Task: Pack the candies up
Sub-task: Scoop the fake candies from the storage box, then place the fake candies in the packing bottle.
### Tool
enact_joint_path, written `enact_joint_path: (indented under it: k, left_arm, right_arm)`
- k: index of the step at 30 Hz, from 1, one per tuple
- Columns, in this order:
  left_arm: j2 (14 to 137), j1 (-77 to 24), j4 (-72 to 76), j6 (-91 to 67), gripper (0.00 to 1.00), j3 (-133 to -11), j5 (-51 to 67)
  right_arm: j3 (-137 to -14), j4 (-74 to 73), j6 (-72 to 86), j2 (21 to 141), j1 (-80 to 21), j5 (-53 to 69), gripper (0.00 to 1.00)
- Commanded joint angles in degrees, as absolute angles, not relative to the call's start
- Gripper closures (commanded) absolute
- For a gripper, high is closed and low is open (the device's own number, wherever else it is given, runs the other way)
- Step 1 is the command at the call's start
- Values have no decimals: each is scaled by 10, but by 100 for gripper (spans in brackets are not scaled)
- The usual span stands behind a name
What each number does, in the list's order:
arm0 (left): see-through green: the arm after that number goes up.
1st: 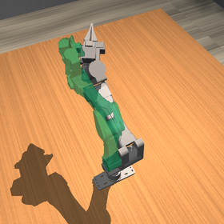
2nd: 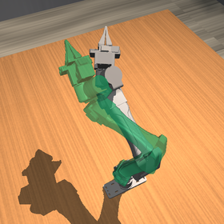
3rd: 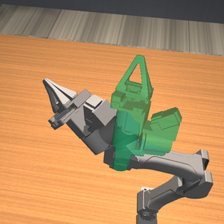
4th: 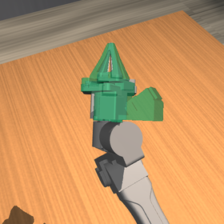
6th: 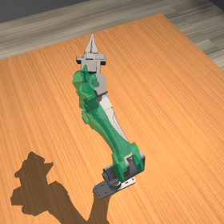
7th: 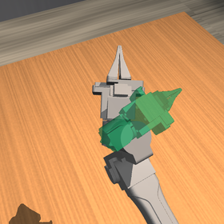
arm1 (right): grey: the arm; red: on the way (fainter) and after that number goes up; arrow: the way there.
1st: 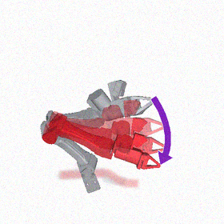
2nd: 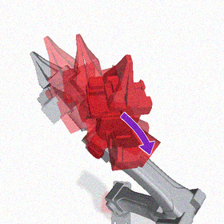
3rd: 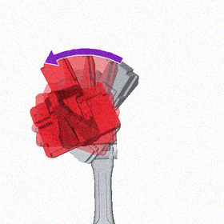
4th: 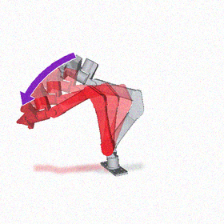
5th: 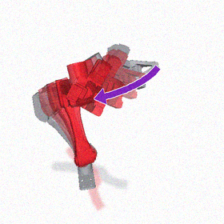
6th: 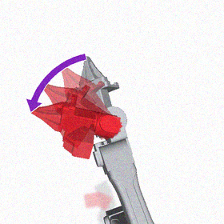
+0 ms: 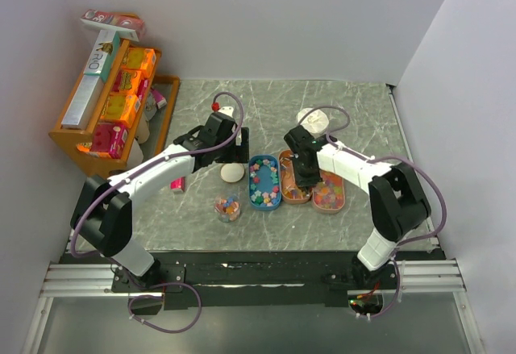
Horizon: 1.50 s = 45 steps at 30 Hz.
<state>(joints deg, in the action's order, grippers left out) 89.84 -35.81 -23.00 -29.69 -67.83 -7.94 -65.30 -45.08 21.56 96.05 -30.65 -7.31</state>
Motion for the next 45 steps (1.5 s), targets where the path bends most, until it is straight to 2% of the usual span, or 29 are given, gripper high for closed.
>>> enact_joint_path:
  k: [1,25,34,45]
  left_arm:
    - [898,-354,-213,-304,4,-679,-70]
    - [896,-352,-212,-308,4,-676,-65]
    - [898,-333,-216,-323,4,-678,-37]
    - [904,-269,-250,-381,4,-679,-4]
  right_arm:
    - [-624,-446,215,902,-308,-98,100]
    - [-508,-357,207,710,-343,-106,100]
    - [-548,-409,214,679,-398,-133,100]
    - [-623,-495,257,697,-522,-123,100]
